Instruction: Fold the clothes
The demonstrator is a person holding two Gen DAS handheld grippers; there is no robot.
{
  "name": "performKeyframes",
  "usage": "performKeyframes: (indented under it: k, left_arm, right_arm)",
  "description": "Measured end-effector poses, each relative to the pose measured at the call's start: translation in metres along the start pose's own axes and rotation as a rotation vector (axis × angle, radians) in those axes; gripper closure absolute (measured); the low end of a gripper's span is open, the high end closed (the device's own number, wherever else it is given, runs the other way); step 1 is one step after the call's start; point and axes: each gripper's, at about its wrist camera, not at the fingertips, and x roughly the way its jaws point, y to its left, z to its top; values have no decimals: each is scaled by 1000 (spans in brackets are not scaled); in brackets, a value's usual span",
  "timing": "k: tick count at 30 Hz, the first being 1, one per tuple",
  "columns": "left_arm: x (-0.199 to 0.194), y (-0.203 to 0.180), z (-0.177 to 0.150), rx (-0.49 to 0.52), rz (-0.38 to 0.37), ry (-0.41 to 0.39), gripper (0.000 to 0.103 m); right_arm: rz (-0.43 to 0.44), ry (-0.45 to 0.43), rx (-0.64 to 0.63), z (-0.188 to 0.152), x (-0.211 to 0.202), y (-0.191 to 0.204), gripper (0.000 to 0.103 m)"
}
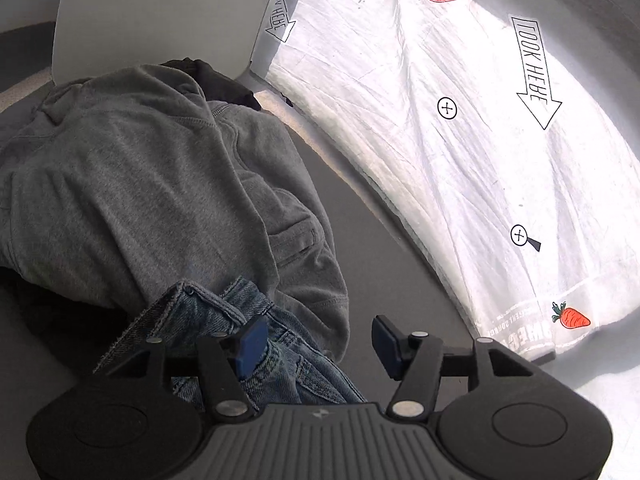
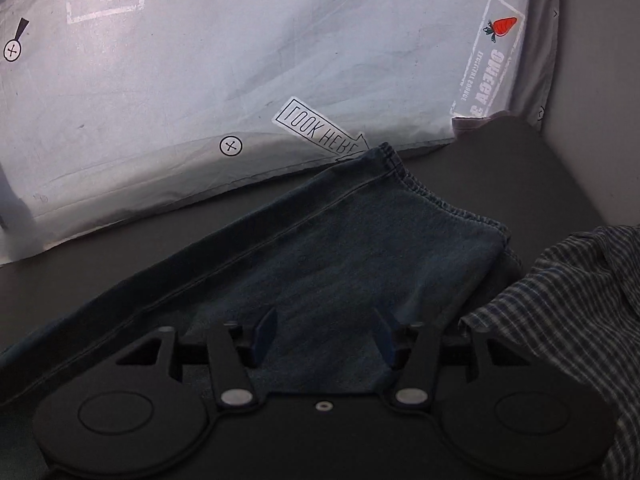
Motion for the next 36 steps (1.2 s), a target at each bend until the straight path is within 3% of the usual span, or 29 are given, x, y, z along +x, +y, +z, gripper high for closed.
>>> performKeyframes:
  k: [3,5,8,11,12,16,18,19,20,21,30,34,36]
  left_arm:
    - [-15,-28,-7,150,-124,-10,31]
    - [-15,-61,-33,356,-155,-5,26]
    - [-6,-123,-104,775,-219,26,26]
    - [-6,-163,-173,1061,-385,44,26]
    - [-5,-176,-196,1149,-442,50,25]
    - [18,-211,-263,1375,-542,73,25]
    - [30,-222,-285,1413,-562,104,27]
    - [35,-225,-290,1415,-549,120,35]
    - [39,-227,-295,1417,-537,135,64]
    - [44,-230,-298,1415,-522,149,101]
    - [77,-247,-236,1080,-520,213,101]
    - [107,-258,-244,1116,-398,292,91]
    - [112,-252,-244,1105,-349,303,81]
  right_arm:
    - [34,79,86,-35,-10,1,49]
    - [55,124,99,-51,-10,3,49]
    - [51,153,106,-56,-9,5,49]
    - [74,144,135,-50,-11,4,49]
    - [75,139,134,-49,-12,4,49]
    - [75,128,117,-45,-12,2,48]
    - [73,129,120,-45,-11,0,48]
    - [72,132,124,-46,-10,-2,48]
    - [71,136,128,-46,-9,-4,48]
    - [70,140,130,-45,-7,-5,48]
    - [55,162,133,-47,2,-13,48]
    - [55,152,128,-45,1,-13,48]
    - [45,134,116,-44,-3,-13,48]
